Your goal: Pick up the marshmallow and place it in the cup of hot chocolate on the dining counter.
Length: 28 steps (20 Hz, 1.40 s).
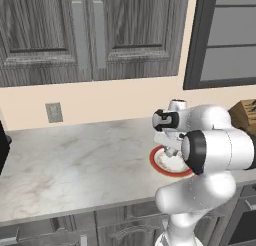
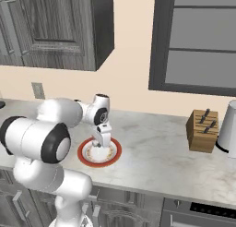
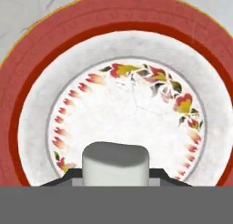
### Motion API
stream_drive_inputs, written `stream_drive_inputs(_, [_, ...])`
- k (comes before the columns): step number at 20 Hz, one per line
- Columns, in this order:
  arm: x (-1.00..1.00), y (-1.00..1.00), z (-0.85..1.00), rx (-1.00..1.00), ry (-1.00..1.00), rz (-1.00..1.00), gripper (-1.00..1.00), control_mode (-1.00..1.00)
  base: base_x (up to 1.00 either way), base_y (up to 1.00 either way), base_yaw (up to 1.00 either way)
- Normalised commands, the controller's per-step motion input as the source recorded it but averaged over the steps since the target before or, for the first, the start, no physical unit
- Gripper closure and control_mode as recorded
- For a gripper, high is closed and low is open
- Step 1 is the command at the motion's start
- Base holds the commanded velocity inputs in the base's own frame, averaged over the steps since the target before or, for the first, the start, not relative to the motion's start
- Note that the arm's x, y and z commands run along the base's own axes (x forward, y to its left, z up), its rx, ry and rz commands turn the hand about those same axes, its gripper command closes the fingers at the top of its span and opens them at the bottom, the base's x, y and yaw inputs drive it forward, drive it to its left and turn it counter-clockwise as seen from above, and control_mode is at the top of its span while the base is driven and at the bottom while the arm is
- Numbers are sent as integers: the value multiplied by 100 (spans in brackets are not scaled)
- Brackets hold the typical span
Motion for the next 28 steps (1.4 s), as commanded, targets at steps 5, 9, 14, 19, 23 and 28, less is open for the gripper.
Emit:
stream_drive_inputs(5, [-56, -5, 92, 4, -41, 16, 100, -100, 0, 0, 0])
stream_drive_inputs(9, [-28, -11, 82, 14, -43, 43, 100, -100, 0, 0, 0])
stream_drive_inputs(14, [-12, -11, 55, 5, -60, 57, 100, -100, 0, 0, 0])
stream_drive_inputs(19, [0, 0, 30, 6, -53, 50, 100, -100, 0, 0, 0])
stream_drive_inputs(23, [0, 0, 30, 6, -40, 47, 100, -100, 0, 0, 0])
stream_drive_inputs(28, [0, -19, 31, 2, -29, 49, 100, -100, 0, 0, 0])
